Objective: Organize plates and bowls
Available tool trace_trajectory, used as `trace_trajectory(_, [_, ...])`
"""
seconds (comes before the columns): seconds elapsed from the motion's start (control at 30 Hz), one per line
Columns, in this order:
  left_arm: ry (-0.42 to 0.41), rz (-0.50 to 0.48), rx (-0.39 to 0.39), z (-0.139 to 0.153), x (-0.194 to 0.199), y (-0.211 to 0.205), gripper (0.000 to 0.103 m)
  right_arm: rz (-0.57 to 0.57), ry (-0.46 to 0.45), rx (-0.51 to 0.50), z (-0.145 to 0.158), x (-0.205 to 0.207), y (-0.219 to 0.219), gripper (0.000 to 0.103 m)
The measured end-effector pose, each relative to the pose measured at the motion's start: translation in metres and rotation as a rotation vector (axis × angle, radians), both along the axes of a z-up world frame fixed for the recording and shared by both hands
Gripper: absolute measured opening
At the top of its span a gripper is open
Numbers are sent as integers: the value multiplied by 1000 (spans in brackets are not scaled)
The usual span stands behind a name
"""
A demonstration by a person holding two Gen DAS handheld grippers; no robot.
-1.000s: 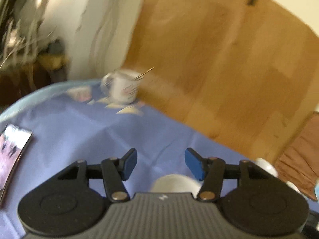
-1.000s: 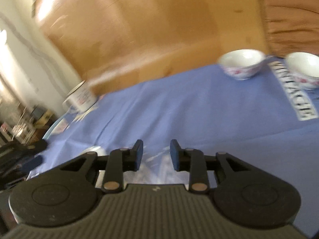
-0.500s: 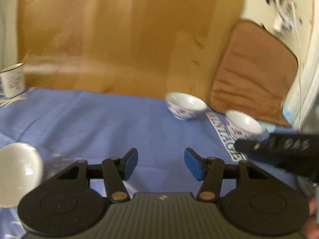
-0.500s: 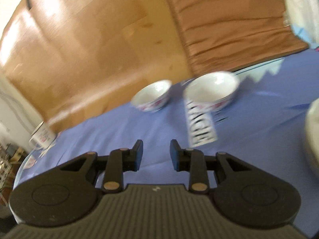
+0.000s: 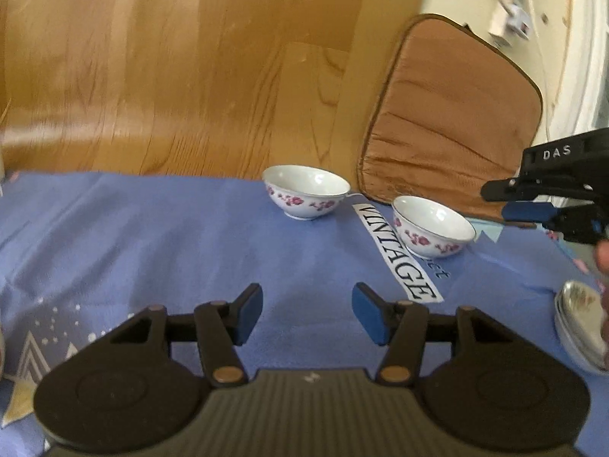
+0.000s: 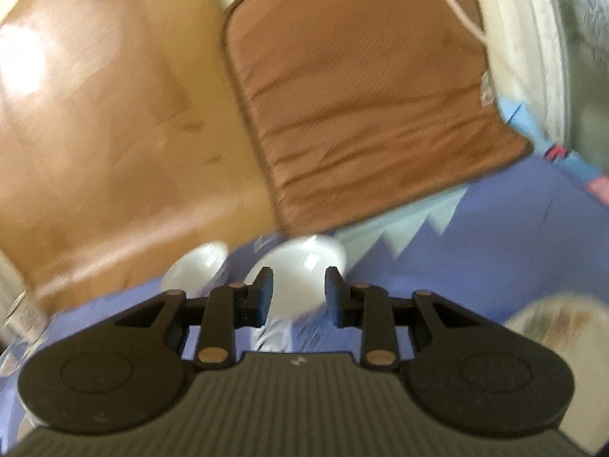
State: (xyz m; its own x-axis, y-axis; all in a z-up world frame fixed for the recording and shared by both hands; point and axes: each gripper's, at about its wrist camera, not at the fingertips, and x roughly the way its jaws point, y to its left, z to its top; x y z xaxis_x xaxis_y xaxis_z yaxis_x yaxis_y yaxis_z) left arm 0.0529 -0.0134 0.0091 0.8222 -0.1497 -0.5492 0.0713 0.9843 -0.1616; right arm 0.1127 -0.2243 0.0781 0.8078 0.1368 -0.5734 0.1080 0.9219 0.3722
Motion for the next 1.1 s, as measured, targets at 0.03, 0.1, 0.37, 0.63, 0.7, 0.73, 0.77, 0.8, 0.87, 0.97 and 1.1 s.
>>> trace_trajectory(0.03, [6, 3, -17, 0, 1, 4, 53, -3, 25, 3, -1, 11, -4, 33])
trace_trajectory(0.1, [13, 5, -43, -1, 3, 8, 53, -7, 72, 12, -6, 25, -9, 33])
trace_trajectory(0.37, [5, -5, -80, -1, 3, 12, 53, 13, 236, -25, -36, 63, -3, 19])
trace_trajectory(0.63, [-9, -43, -156, 3, 1, 23, 54, 86, 249, 97, -25, 32, -8, 8])
trace_trajectory(0.7, [-8, -61, -168, 5, -1, 25, 54, 132, 255, 136, -21, 18, -6, 8])
trace_trajectory(0.73, [-5, -64, -167, 6, -3, 25, 54, 161, 257, 153, -19, 8, -4, 8])
trace_trajectory(0.77, [-1, -63, -165, 8, -4, 24, 54, 182, 255, 157, -16, -1, -1, 8])
trace_trajectory(0.8, [3, -65, -165, 9, -7, 25, 54, 205, 251, 155, -13, -10, 3, 8])
trace_trajectory(0.87, [17, -70, -184, 12, -12, 27, 54, 248, 246, 150, -8, -29, 10, 8])
trace_trajectory(0.97, [38, -26, -180, 15, -22, 35, 54, 287, 241, 145, -5, -45, 17, 8])
trace_trajectory(1.1, [76, -8, -249, 14, -37, 56, 54, 312, 235, 131, -5, -56, 30, 8])
